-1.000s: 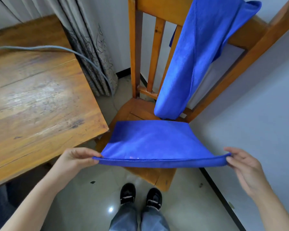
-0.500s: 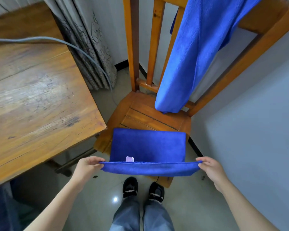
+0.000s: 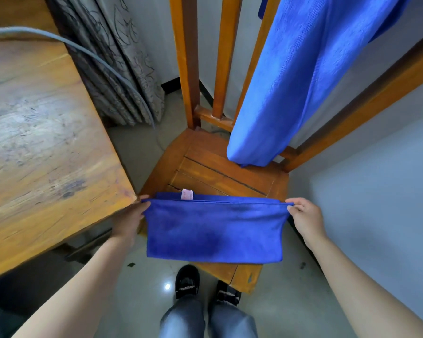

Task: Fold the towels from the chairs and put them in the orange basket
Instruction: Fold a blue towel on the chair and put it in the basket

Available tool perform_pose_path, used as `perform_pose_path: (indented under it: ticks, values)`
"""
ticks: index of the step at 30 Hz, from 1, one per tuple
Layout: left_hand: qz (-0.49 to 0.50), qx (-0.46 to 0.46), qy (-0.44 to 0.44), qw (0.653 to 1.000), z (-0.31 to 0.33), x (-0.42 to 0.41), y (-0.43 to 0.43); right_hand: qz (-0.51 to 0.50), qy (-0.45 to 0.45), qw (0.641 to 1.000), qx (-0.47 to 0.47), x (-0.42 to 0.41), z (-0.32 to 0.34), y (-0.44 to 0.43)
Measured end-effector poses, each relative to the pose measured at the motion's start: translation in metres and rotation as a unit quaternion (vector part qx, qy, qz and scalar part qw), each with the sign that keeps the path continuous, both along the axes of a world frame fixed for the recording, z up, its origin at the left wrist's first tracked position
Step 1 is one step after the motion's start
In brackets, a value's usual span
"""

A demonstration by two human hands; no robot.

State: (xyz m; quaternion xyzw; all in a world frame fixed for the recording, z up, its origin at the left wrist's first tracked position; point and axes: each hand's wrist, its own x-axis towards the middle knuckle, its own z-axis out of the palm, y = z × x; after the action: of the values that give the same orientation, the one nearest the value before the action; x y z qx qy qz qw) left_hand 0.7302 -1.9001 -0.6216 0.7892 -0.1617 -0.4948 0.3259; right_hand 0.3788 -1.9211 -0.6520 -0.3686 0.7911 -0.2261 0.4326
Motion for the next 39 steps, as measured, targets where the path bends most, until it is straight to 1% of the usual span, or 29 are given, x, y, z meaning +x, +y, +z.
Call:
perform_pose_path:
  ticks: [2,5,7,9,11,14,17,19,21,24,26,29,32,36,39]
  values:
    - [0.004,-0.009,0.018,1.000,-0.008,0.000,-0.011,-0.006,0.015,1.000,-0.001,0.001,-0.008,-0.008]
    - [0.012,-0.026,-0.001,1.000,-0.016,0.000,-0.026,-0.010,0.027,1.000,0.008,0.004,-0.015,-0.021]
    - [-0.002,-0.021,-0.002,1.000,-0.022,-0.001,-0.030,0.000,0.043,0.999,0.029,0.007,-0.021,-0.024]
    - [-0.061,0.041,-0.017,0.997,-0.030,-0.003,-0.026,0.001,0.059,0.995,0.078,0.008,-0.029,-0.017]
    - [-0.150,0.108,-0.091,0.979,-0.038,-0.001,-0.011,-0.007,0.058,0.990,0.129,0.009,-0.037,0.000]
    - [-0.167,0.120,-0.141,0.968,-0.052,0.004,0.019,-0.014,0.032,0.981,0.191,0.012,-0.040,0.028]
    - [-0.163,0.169,-0.181,0.955,-0.060,0.005,0.042,-0.030,0.004,0.969,0.246,0.014,-0.042,0.049]
    - [-0.124,0.209,-0.168,0.956,-0.064,0.006,0.053,-0.049,-0.019,0.961,0.273,0.015,-0.047,0.061]
    - [-0.107,0.250,-0.134,0.953,-0.070,0.011,0.064,-0.071,-0.046,0.951,0.296,0.017,-0.052,0.071]
    - [-0.084,0.305,-0.035,0.948,-0.073,0.015,0.077,-0.110,-0.092,0.940,0.310,0.018,-0.051,0.081]
    - [-0.075,0.317,0.024,0.945,-0.072,0.014,0.081,-0.128,-0.112,0.933,0.317,0.017,-0.049,0.087]
    - [-0.069,0.294,0.052,0.952,-0.074,0.014,0.083,-0.145,-0.121,0.934,0.304,0.016,-0.044,0.093]
    - [-0.044,0.270,0.046,0.961,-0.070,0.014,0.080,-0.158,-0.121,0.945,0.260,0.016,-0.037,0.094]
    - [-0.041,0.242,0.034,0.969,-0.065,0.016,0.078,-0.130,-0.130,0.943,0.276,0.021,-0.030,0.091]
    - [-0.040,0.241,0.054,0.968,-0.065,0.015,0.081,-0.156,-0.134,0.944,0.259,0.024,-0.025,0.091]
